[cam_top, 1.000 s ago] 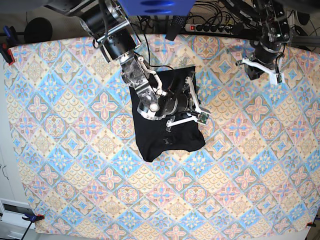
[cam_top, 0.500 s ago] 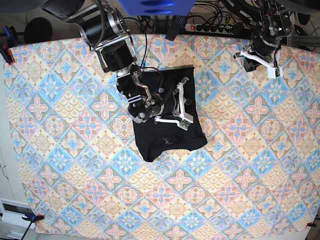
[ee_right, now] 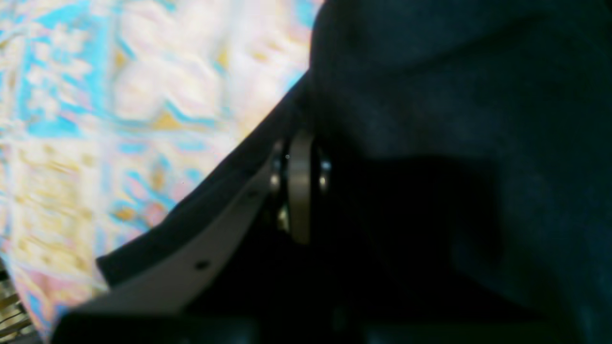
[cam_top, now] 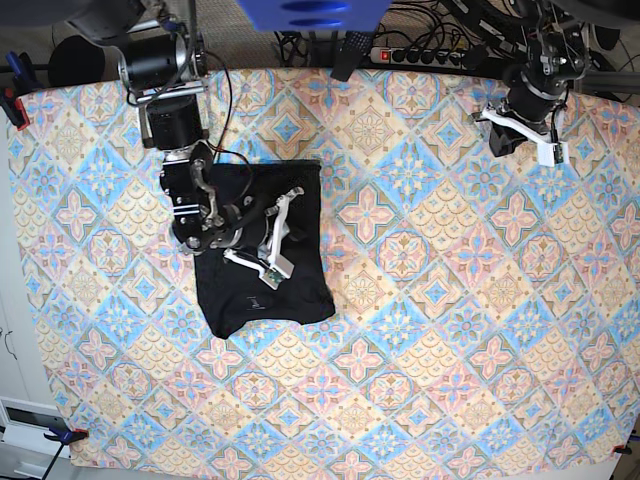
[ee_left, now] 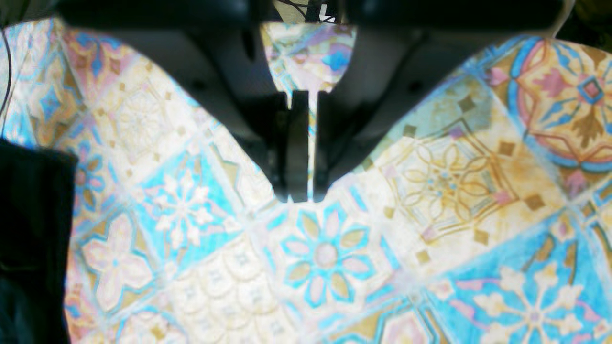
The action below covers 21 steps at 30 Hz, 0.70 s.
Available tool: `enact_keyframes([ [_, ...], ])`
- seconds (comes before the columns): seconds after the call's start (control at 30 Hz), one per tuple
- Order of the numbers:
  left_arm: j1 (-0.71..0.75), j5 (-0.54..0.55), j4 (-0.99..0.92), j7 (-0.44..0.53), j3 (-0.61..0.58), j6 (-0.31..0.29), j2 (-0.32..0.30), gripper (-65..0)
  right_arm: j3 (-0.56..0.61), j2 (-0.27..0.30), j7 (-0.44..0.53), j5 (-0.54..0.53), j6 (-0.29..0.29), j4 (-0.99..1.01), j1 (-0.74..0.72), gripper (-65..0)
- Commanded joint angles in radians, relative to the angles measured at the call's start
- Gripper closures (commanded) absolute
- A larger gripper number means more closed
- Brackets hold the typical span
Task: Fold the T-shirt properly
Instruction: 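Drag the folded shirt with the right gripper toward the right arm's side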
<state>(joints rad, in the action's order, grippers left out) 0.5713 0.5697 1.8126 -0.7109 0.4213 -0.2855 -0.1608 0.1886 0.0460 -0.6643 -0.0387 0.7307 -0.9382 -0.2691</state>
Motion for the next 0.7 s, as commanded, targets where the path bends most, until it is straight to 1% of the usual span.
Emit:
enact_keyframes([
  [0.0,0.006,0.009,0.025,0.017,0.004,-0.005,-0.009,-0.4,-0.014,0.03,-0.042,0.064,-0.033,-0.003,-0.012,0.0],
  [0.1,0.006,0.009,0.023,0.017,0.004,-0.005,-0.009,-0.4,-0.048,0.073,-0.027,0.064,-0.033,-0.003,-0.015,0.0],
  [0.27,0.014,0.009,0.023,0.017,0.004,-0.005,-0.007,-0.4,-0.07,0.122,-0.022,0.061,-0.033,-0.005,-0.015,0.0],
  [0.43,0.022,0.009,0.025,0.017,0.004,-0.005,-0.007,-0.4,-0.07,0.131,-0.021,0.059,-0.033,-0.034,-0.017,0.0],
  [0.53,0.026,0.009,0.025,0.017,0.004,-0.005,-0.006,-0.3,-0.07,0.131,-0.031,0.058,-0.033,-0.132,-0.012,0.0],
  [0.6,0.04,0.009,0.028,0.017,0.004,-0.005,-0.006,-0.3,-0.07,0.131,-0.07,0.058,-0.033,-0.21,-0.008,0.0],
  [0.67,0.045,0.009,0.045,0.017,0.004,-0.005,-0.006,-0.3,-0.073,0.131,-0.088,0.058,-0.033,-0.275,0.02,0.0],
])
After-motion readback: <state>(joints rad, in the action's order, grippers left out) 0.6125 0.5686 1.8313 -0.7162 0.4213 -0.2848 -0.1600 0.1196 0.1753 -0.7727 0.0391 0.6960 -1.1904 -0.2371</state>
